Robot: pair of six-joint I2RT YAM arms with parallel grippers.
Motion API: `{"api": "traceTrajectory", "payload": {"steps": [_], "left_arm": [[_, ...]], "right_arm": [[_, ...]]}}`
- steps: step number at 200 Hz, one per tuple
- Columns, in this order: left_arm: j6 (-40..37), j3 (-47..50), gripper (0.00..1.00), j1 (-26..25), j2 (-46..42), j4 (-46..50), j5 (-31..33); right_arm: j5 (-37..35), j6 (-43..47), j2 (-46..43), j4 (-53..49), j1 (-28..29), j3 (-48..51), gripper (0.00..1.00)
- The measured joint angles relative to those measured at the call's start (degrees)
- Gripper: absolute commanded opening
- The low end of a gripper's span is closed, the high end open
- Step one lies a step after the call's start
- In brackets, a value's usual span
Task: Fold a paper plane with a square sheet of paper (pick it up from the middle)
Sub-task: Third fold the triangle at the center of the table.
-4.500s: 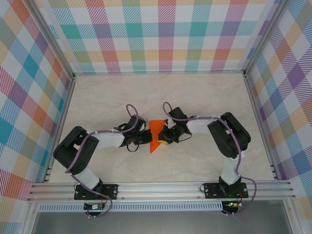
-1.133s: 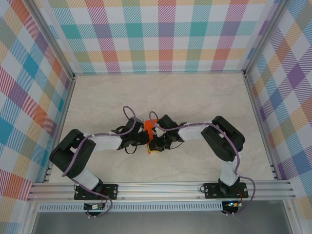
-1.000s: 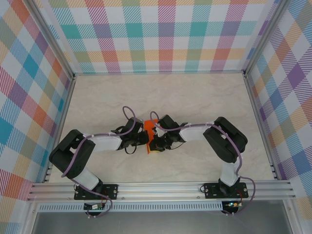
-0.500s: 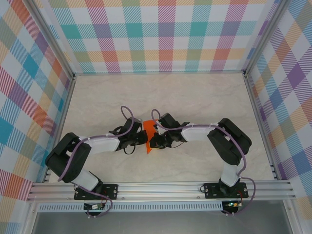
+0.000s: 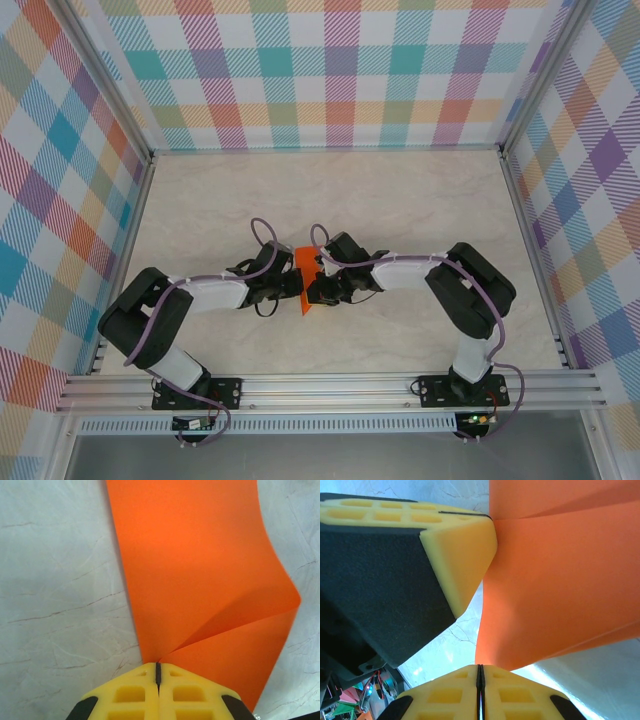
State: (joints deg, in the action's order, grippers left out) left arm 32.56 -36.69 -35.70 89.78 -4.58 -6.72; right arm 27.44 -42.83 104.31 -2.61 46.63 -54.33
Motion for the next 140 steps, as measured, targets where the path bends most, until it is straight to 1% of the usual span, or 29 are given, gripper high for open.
{"api": "traceTrajectory", "payload": {"steps": [140], "left_arm": [[-2.6, -0.3, 0.00, 0.0, -0.4, 0.0, -0.2]], "right_arm": [[0.0, 0.0, 1.1, 0.0, 0.0, -0.1, 0.10]]}}
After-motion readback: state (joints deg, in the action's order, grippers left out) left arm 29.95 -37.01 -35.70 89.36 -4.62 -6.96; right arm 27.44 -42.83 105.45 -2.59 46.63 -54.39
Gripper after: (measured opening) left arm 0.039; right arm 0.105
